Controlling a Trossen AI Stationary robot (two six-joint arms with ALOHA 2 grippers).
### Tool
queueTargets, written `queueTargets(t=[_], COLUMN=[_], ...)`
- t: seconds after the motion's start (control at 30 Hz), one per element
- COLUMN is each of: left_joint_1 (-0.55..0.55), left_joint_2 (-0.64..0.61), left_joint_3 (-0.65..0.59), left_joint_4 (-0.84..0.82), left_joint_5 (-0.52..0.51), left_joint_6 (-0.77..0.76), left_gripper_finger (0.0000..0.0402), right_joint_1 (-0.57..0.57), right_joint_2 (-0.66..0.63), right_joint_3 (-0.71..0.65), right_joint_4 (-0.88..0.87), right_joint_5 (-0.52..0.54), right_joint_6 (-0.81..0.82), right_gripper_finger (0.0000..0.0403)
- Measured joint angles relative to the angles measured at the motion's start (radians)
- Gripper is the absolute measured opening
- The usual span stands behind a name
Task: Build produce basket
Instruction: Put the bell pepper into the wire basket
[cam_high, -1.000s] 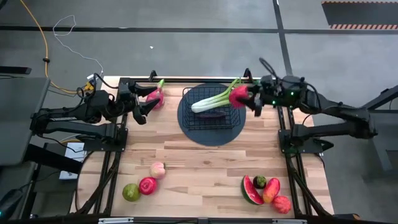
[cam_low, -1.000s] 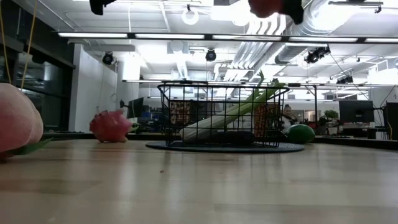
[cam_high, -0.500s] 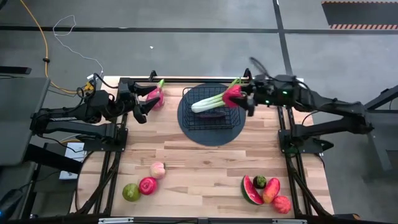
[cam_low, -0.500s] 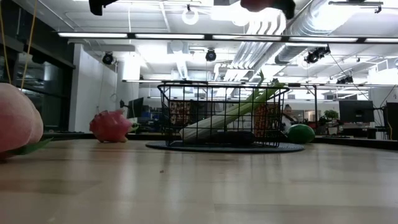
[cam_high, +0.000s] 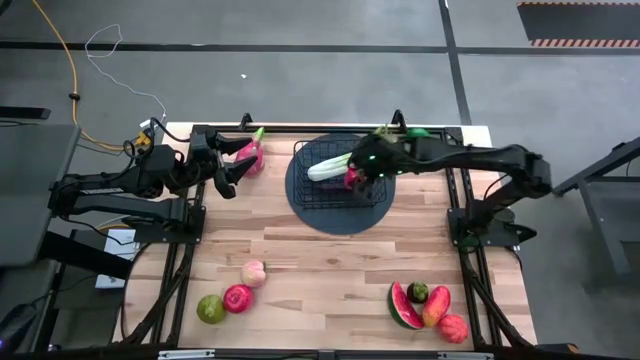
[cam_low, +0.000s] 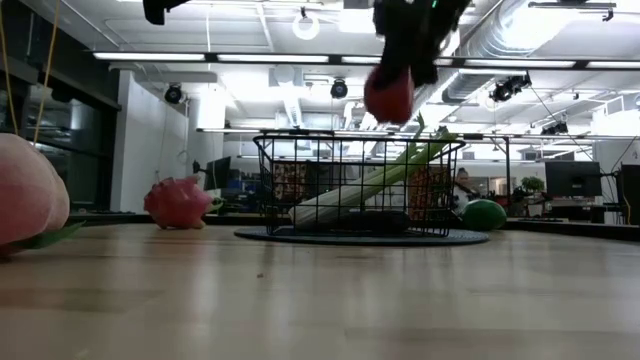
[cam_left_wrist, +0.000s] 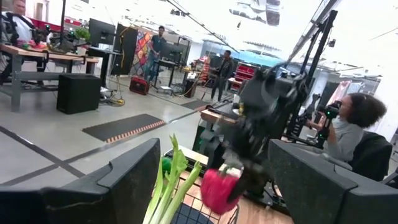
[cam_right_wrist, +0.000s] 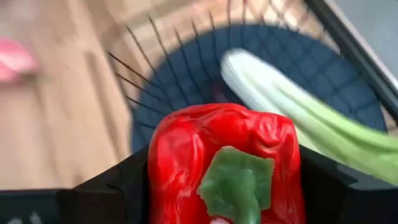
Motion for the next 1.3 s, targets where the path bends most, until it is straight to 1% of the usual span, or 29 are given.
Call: queueTargets(t=[0.1,0.23,0.37,0.5,0.63,0.77,1.0,1.2,1.3], left_joint_1=[0.000,0.000,0.000,0.000,0.000,0.000,0.000,0.000,-0.001], left_joint_2=[0.000,0.000,0.000,0.000,0.000,0.000,0.000,0.000,0.000], left_joint_3=[0.000,0.000,0.000,0.000,0.000,0.000,0.000,0.000,0.000], left_joint_4=[0.000,-0.001,-0.003,-0.005,-0.005,-0.005,-0.005,-0.005,-0.005], left_joint_5=[0.000,0.000,-0.002,-0.004,-0.004,-0.004,-0.004,-0.004,-0.024], left_joint_6=[0.000,0.000,0.000,0.000,0.000,0.000,0.000,0.000,0.001], left_gripper_finger=[0.0289,0.0289,0.0289,0.0289,0.0289,0.0289,0.0289,0.0289,0.0289], right_joint_1=[-0.012,-0.021,-0.022,-0.022,-0.022,-0.022,-0.020,-0.019,-0.021], right_joint_2=[0.070,0.145,0.197,0.234,0.250,0.249,0.246,0.246,0.246], right_joint_3=[-0.002,-0.002,-0.003,-0.003,-0.003,-0.003,-0.003,-0.003,-0.003], right_joint_4=[-0.052,-0.076,-0.072,-0.075,-0.077,-0.076,-0.091,-0.092,-0.092], right_joint_5=[0.010,0.013,0.017,0.061,0.106,0.128,0.107,0.085,0.082], right_joint_6=[0.036,0.091,0.119,0.211,0.278,0.350,0.526,0.619,0.647], right_gripper_finger=[0.0271,0.0271,0.0271,0.0271,0.0275,0.0286,0.0293,0.0293,0.0294])
